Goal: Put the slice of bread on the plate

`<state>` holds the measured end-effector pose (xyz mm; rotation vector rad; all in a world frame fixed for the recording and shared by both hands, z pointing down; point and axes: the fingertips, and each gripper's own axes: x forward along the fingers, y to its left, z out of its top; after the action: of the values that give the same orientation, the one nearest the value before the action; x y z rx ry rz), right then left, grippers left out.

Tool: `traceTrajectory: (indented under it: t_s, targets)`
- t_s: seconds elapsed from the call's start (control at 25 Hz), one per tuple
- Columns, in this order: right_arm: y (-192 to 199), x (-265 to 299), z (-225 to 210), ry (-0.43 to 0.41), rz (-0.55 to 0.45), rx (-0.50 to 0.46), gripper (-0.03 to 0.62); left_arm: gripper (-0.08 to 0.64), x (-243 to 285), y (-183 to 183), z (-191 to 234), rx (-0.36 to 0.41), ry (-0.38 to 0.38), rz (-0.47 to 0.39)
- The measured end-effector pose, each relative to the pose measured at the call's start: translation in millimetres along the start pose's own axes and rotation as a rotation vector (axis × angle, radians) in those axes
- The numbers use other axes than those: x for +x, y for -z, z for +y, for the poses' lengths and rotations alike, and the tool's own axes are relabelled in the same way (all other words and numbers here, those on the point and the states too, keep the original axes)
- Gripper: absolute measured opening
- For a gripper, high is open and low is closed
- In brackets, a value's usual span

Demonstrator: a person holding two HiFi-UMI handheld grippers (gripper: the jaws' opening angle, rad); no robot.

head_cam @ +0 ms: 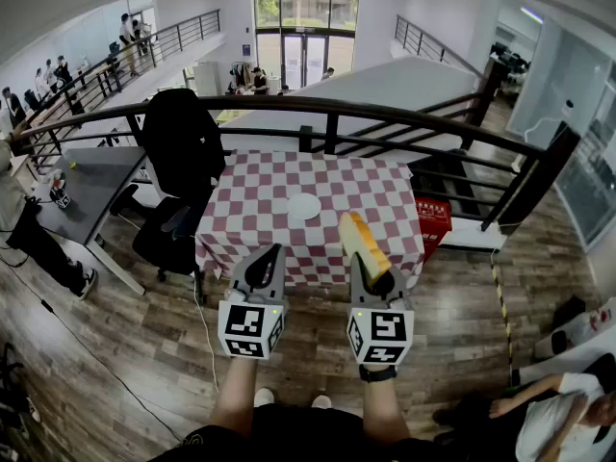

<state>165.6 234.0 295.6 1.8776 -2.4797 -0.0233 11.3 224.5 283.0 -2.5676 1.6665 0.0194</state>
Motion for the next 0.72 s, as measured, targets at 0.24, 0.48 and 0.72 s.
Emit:
traceTrajectory:
  t_s: [0.24, 0.48, 0.72]
  targets:
    - [21.0, -10.4, -24.8, -0.001, 0.021, 0.055, 0.101, 0.017, -0.9, 19.7, -34.1, 0.003, -0.017, 0.031]
    - [38.5, 6.0, -26.3, -0.035, 0.051, 0.072, 0.101, 0.017, 8.9, 34.0, -30.3, -0.001, -0.036, 0.08]
    - [58.1, 45.8, -22.7, -0.056, 0.081, 0.085, 0.101, 0.017, 40.2, 60.1, -9.4, -0.023, -0.035, 0.094]
